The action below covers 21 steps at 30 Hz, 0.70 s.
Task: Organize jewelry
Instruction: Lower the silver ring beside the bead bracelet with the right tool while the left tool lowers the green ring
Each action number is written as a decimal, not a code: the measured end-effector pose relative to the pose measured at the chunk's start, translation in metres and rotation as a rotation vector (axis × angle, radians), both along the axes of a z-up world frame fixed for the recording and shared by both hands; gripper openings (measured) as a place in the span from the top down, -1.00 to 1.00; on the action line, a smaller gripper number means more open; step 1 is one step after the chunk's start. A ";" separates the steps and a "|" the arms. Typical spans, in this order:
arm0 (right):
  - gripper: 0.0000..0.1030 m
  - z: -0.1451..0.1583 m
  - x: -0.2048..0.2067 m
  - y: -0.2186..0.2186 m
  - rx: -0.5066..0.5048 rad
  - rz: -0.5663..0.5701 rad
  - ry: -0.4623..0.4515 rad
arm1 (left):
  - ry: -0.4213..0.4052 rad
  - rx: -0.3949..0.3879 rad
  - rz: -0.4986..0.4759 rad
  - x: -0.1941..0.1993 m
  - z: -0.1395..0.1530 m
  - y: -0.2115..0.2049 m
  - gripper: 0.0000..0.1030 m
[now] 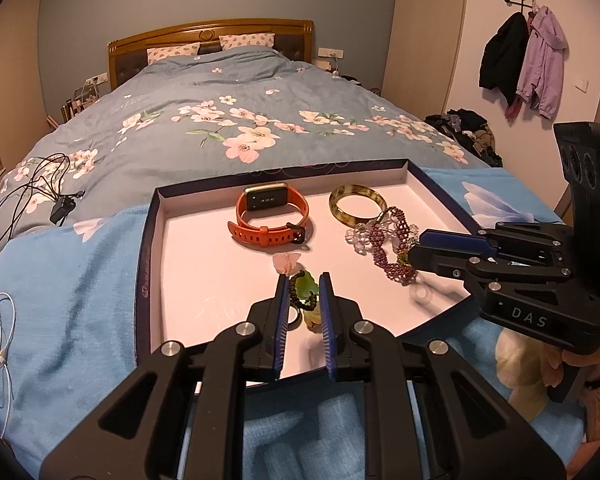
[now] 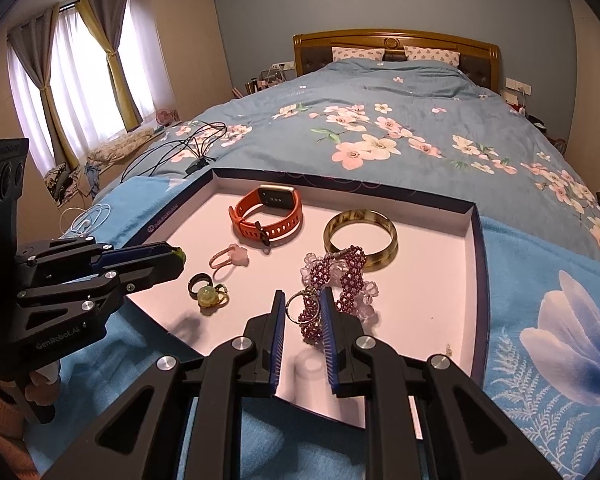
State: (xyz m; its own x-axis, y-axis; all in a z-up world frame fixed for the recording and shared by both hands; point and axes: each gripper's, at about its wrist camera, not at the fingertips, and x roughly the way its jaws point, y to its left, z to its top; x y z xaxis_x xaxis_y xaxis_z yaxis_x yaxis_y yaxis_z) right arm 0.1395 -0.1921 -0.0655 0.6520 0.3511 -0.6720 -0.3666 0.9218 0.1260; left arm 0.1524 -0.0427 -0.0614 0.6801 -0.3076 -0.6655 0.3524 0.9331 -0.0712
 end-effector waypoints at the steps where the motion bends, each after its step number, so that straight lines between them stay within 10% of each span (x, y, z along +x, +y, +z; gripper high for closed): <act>1: 0.69 -0.001 0.001 0.000 -0.003 -0.003 0.002 | 0.002 0.000 0.002 0.001 -0.001 0.000 0.71; 21: 0.69 -0.010 0.012 0.003 -0.032 -0.028 0.026 | 0.037 0.014 0.023 0.012 -0.015 -0.001 0.71</act>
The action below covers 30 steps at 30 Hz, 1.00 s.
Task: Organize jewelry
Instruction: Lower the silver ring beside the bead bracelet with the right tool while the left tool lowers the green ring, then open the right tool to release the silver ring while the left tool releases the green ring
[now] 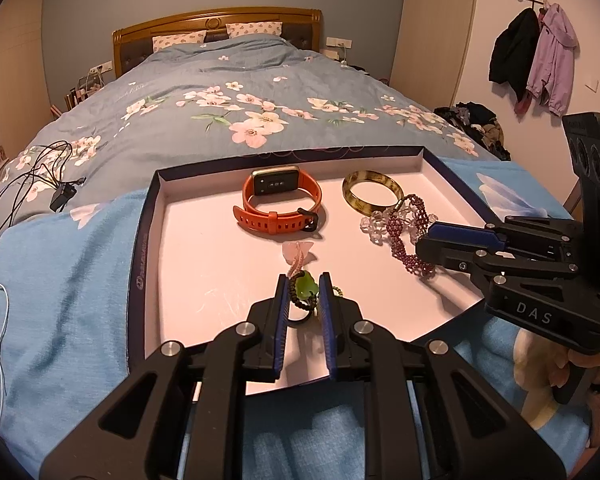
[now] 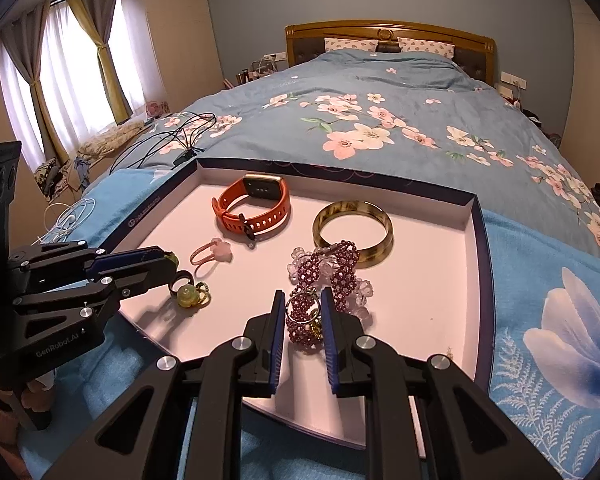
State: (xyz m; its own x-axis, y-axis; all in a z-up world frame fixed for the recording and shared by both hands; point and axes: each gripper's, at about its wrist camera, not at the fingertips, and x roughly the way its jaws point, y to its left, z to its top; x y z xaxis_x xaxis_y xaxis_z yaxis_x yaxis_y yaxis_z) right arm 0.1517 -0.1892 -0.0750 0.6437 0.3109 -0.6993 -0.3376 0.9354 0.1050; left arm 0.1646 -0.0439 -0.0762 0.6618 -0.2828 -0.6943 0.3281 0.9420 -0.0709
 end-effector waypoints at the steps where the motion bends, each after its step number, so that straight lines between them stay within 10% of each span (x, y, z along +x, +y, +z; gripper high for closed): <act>1: 0.69 0.000 0.000 0.000 0.000 0.000 0.001 | -0.001 0.002 0.002 0.000 0.000 0.000 0.71; 11: 0.69 -0.003 0.005 -0.002 -0.002 -0.020 0.015 | 0.006 0.006 0.014 0.003 -0.004 -0.002 0.70; 16: 0.60 -0.003 0.004 -0.007 0.011 -0.047 0.016 | 0.000 0.007 0.029 0.003 -0.005 0.000 0.28; 30: -0.66 0.032 -0.053 -0.017 0.064 -0.056 -0.166 | -0.209 -0.011 0.082 -0.054 0.040 0.016 -0.75</act>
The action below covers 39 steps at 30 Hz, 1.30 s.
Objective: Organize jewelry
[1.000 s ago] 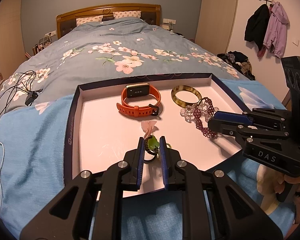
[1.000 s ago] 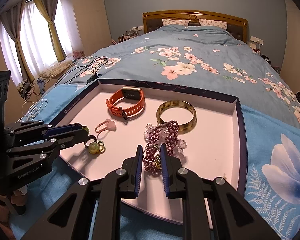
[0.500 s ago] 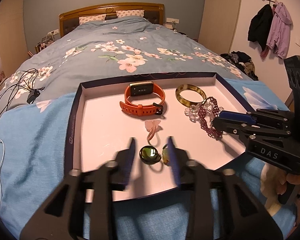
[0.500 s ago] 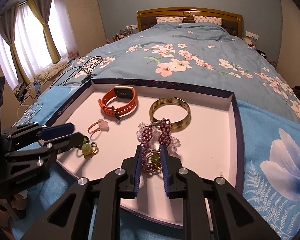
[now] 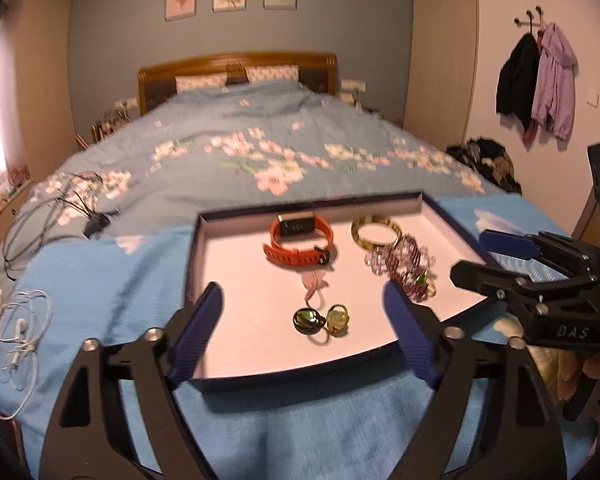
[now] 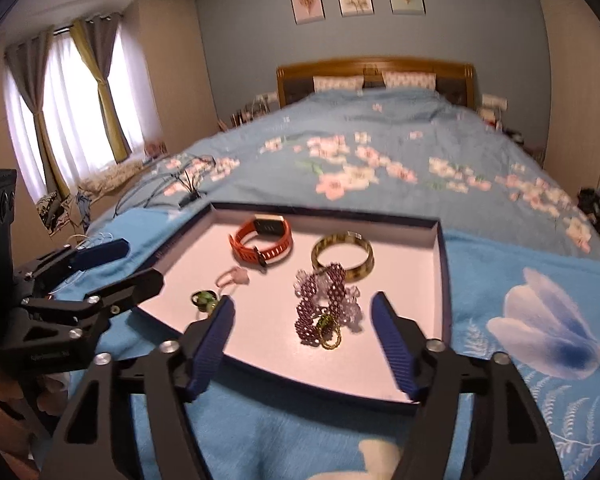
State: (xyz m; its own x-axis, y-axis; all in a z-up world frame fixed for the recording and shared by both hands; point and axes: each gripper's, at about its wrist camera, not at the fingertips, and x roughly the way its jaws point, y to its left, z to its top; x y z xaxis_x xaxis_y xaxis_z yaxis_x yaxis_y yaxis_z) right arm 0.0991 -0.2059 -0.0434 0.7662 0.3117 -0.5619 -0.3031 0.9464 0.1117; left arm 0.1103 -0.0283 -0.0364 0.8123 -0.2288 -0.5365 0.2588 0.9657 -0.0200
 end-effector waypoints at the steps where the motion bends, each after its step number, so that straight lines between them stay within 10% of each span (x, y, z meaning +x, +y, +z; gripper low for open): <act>1: -0.76 0.003 -0.007 0.000 -0.006 -0.013 -0.028 | -0.024 -0.006 0.002 -0.006 0.004 0.002 -0.89; 13: -0.87 0.018 -0.075 -0.008 0.038 -0.127 -0.265 | -0.279 -0.065 0.093 -0.093 0.034 0.018 -0.89; 39: -0.87 0.023 -0.100 -0.009 0.036 -0.150 -0.341 | -0.358 -0.085 0.172 -0.134 0.038 0.027 -0.89</act>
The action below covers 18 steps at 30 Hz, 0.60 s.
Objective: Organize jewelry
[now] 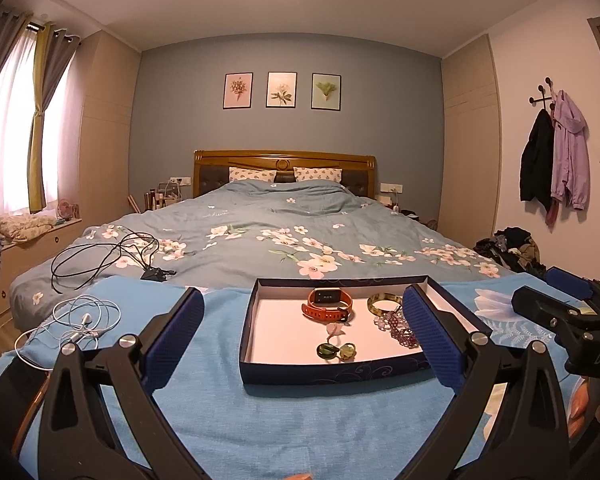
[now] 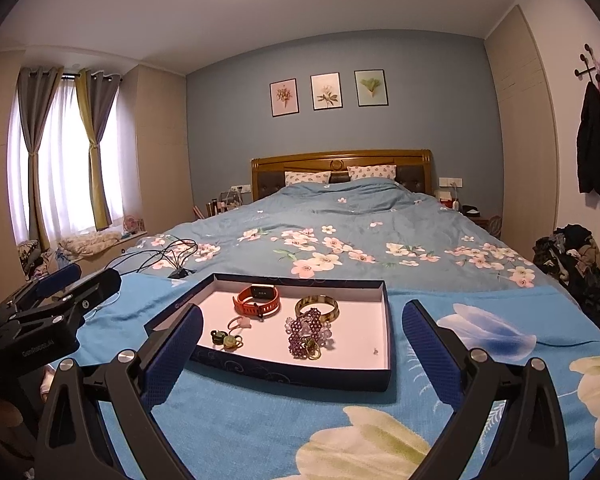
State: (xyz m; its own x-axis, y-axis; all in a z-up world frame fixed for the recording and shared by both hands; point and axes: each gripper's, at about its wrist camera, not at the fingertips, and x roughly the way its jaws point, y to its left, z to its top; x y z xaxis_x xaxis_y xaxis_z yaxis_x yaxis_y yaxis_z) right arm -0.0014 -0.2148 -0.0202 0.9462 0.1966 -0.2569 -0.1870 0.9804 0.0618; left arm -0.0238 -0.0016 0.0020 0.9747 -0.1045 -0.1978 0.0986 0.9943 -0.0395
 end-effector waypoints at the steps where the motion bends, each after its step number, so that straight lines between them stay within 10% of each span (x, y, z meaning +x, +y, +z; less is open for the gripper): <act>1: -0.87 0.000 0.000 0.000 0.001 0.002 0.000 | 0.000 0.001 0.002 0.000 0.000 0.000 -0.89; 18: -0.87 0.000 0.001 -0.001 0.007 0.001 0.011 | -0.004 0.012 0.010 0.003 0.001 -0.001 -0.89</act>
State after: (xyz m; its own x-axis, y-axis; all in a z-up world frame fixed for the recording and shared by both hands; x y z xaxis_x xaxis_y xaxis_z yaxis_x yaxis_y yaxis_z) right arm -0.0006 -0.2163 -0.0206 0.9431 0.1998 -0.2660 -0.1877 0.9797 0.0704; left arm -0.0211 -0.0025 0.0030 0.9764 -0.0928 -0.1948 0.0892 0.9956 -0.0275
